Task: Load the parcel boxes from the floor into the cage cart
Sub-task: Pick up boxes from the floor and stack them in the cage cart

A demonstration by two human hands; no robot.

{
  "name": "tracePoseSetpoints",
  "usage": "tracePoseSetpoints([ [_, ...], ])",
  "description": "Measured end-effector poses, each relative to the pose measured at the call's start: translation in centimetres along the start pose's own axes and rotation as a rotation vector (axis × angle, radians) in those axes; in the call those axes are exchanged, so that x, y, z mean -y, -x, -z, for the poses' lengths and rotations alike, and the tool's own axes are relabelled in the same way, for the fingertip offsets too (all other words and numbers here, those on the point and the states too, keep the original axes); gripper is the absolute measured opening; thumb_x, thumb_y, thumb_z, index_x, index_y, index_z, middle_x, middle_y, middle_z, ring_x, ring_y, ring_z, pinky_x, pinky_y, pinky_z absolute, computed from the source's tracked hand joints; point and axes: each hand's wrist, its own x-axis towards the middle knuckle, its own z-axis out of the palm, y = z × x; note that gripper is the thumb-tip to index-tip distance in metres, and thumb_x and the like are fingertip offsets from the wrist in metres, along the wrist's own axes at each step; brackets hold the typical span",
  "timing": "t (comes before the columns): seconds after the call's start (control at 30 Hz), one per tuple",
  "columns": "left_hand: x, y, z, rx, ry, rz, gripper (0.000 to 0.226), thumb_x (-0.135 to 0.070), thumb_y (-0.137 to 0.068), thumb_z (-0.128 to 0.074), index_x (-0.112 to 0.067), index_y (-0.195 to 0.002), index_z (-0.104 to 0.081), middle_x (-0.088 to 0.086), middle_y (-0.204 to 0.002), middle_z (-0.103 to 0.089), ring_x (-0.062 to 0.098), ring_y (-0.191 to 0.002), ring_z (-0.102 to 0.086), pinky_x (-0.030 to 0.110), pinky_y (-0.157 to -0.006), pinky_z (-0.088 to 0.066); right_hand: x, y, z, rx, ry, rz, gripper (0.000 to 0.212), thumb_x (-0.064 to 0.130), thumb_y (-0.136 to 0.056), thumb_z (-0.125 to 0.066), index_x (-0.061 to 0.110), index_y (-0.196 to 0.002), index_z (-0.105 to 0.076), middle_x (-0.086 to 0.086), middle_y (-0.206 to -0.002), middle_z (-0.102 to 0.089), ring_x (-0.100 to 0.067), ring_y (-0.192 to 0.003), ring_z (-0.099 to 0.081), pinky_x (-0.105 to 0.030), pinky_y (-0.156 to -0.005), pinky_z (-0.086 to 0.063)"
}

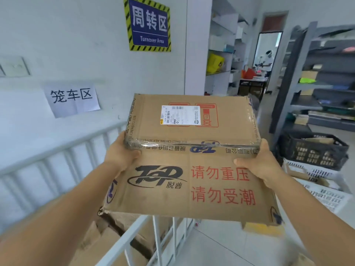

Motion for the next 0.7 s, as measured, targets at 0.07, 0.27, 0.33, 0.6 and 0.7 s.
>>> tracePoseSetpoints([
  [0.07, 1.5, -1.0, 2.5, -0.045, -0.011, 0.020, 0.062, -0.011, -0.083, -0.068, -0.029, -0.137, -0.043, -0.006, -0.109, -0.062, 0.019, -0.084, -0.058, 0.019, -0.057, -0.038, 2.1, -0.5, -3.2, 0.033, -0.001, 0.027, 0.068, 0.020, -0.066, -0.086, 0.027, -0.114, -0.039, 0.002, -0.102, -0.060, -0.014, -0.083, -0.060, -0.037, -0.069, -0.052],
  [0.27, 6.7, -3.1, 9.1, -0.174, -0.068, 0.119, 0.065, -0.016, -0.082, -0.070, -0.026, -0.139, -0.039, 0.000, -0.121, -0.060, 0.023, -0.093, -0.054, 0.030, -0.075, -0.042, 7.3, -2.9, -12.6, 0.172, 0.019, 0.089, 0.091, 0.043, -0.032, -0.080, 0.040, -0.113, -0.036, -0.003, -0.118, -0.057, -0.026, -0.101, -0.061, -0.049, -0.085, -0.055],
  [0.33, 8.3, -3.3, 10.8, -0.217, -0.080, 0.164, 0.065, -0.017, -0.083, -0.070, -0.025, -0.139, -0.039, -0.001, -0.117, -0.059, 0.023, -0.093, -0.054, 0.028, -0.069, -0.043, 9.3, -3.1, -15.3, 0.232, 0.045, 0.113, 0.093, 0.036, -0.044, -0.085, 0.035, -0.121, -0.034, -0.004, -0.118, -0.059, -0.026, -0.100, -0.063, -0.049, -0.085, -0.055],
  [0.6, 15.2, -5.2, 15.0, -0.393, -0.114, 0.355, 0.052, -0.017, -0.079, -0.073, -0.023, -0.125, -0.050, 0.005, -0.112, -0.065, 0.030, -0.094, -0.061, 0.036, -0.072, -0.053, 14.3, -7.5, -27.4, 0.476, 0.114, 0.220, 0.082, 0.027, -0.058, -0.087, 0.028, -0.122, -0.036, -0.005, -0.114, -0.060, -0.026, -0.093, -0.065, -0.050, -0.079, -0.057],
  [0.7, 17.5, -6.2, 15.3, -0.440, -0.095, 0.423, 0.053, -0.012, -0.081, -0.073, -0.022, -0.127, -0.049, 0.005, -0.111, -0.064, 0.027, -0.090, -0.061, 0.032, -0.067, -0.050, 15.5, -9.9, -32.2, 0.564, 0.173, 0.252, 0.097, 0.038, -0.052, -0.089, 0.028, -0.130, -0.032, -0.004, -0.118, -0.061, -0.028, -0.100, -0.063, -0.048, -0.080, -0.056],
])
